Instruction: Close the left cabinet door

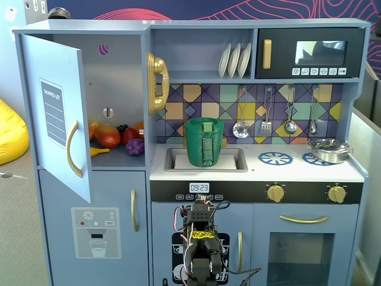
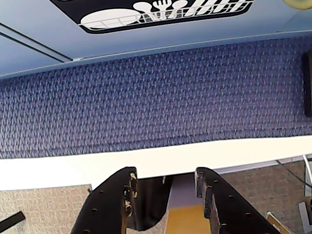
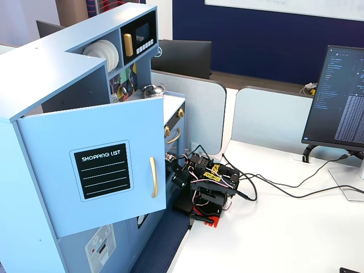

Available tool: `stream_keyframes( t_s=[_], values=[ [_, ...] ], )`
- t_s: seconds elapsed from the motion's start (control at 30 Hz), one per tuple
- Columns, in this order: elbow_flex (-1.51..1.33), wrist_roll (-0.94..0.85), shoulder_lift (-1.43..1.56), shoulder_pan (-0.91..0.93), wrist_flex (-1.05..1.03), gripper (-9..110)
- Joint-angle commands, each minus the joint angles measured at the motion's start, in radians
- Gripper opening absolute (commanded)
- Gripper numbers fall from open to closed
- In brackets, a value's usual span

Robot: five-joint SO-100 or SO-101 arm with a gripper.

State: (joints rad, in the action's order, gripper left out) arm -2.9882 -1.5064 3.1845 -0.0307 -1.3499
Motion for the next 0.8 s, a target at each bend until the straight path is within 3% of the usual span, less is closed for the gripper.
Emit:
stream_keyframes(
  t_s=[0.0,0.5,0.67,0.77],
  values=[
    [-0.008,-0.005,-0.006,0.000,-0.183,6],
    [-0.009,-0.003,-0.006,-0.041,-0.183,3],
    [0.003,-0.097,-0.009,-0.160,-0.130,0],
    [0.046,-0.032,-0.044,-0.331,0.066,0]
  ],
)
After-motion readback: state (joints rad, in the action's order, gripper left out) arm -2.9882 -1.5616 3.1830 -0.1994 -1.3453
